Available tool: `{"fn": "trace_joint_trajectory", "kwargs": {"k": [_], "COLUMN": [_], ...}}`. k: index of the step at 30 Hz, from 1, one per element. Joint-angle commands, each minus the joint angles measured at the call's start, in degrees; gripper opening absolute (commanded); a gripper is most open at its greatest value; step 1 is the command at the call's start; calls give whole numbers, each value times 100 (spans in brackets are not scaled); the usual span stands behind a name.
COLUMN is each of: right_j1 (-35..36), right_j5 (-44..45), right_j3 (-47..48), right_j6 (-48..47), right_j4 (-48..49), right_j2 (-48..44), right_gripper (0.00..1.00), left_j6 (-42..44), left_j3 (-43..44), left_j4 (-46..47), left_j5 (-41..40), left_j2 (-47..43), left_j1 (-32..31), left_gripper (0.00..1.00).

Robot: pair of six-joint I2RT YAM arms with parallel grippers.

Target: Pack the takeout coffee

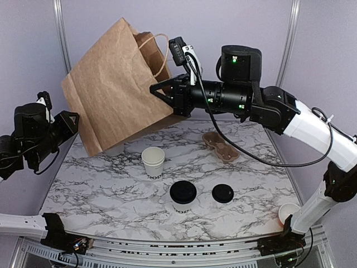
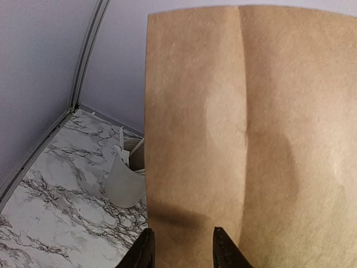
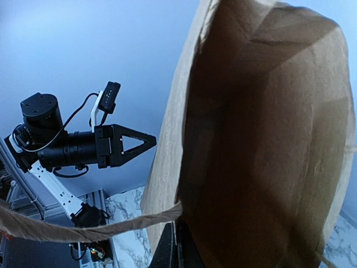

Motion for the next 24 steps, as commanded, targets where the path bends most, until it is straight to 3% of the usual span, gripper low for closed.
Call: {"fn": "trace_joint_trajectory", "kwargs": {"k": [1, 8, 18, 24], "right_j1": [57, 146, 426, 688], "right_j5": [-627, -993, -997, -942], "right_j3": [-267, -496, -1166, -806], "right_j6": [967, 1564, 2174, 2199], "right_j4": [-27, -272, -415, -786], "right_j2": [-124, -62, -283, -17], "right_gripper": [0, 0, 0, 5], "left_j6": [-506, -926, -1519, -1596], "left_j3": [-289, -668, -1466, -1772], "left_j4": [-662, -1108, -1002, -597], "left_j5": [-236, -238, 366, 676], "left_j2": [-95, -77, 315, 629], "left_j1": [23, 27, 22, 23], "left_gripper": [36, 36, 36, 35]}}
